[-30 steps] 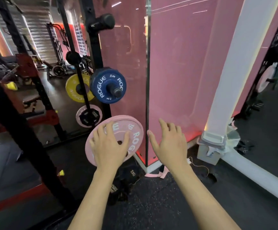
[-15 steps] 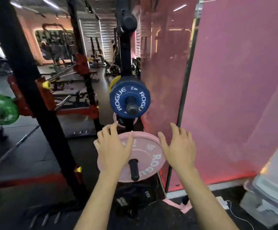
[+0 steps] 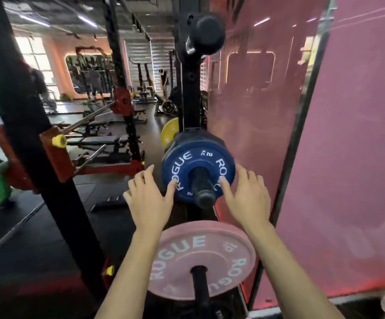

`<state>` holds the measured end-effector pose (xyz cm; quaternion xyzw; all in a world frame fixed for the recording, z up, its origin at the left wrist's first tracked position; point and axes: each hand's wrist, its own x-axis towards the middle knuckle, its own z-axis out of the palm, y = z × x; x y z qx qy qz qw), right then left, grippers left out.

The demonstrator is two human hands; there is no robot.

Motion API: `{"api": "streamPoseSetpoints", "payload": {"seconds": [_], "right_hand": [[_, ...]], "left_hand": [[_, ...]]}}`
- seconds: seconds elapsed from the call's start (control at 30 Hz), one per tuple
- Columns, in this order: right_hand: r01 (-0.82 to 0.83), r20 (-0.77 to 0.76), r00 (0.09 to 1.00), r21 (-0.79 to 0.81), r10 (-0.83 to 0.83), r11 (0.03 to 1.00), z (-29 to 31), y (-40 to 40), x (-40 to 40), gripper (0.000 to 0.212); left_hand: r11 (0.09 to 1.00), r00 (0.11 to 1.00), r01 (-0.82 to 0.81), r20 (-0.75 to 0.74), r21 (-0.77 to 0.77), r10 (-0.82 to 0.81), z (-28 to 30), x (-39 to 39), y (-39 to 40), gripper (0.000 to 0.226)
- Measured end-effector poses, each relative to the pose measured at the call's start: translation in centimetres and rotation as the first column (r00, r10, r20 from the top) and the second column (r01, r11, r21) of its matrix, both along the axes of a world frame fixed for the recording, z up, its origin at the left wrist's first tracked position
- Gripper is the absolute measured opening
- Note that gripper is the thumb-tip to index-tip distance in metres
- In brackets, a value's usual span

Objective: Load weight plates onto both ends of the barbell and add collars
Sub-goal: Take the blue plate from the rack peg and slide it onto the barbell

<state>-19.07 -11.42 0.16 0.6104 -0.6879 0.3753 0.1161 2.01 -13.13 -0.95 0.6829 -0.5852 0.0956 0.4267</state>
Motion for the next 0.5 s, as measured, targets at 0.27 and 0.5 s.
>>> {"api": "streamPoseSetpoints", "payload": {"seconds": [0.27,0.5], "right_hand": [[0.029,0.056,0.998,-0.053,-0.026,0.998,0.2,-4.0,0.8,0.064],[0.045,0.025,0.999,-0.094,-0.042,0.995,0.5,-3.6,0.8,0.064]], "left_hand": [[0.969,0.978,0.168,-0.091,-0.181,-0.187,-1.3,0.6,-3.6,0.055],[0.934,0.979,0.165,-0.060,-0.317,-0.193,-1.7,0.0,-3.1,0.042]]}}
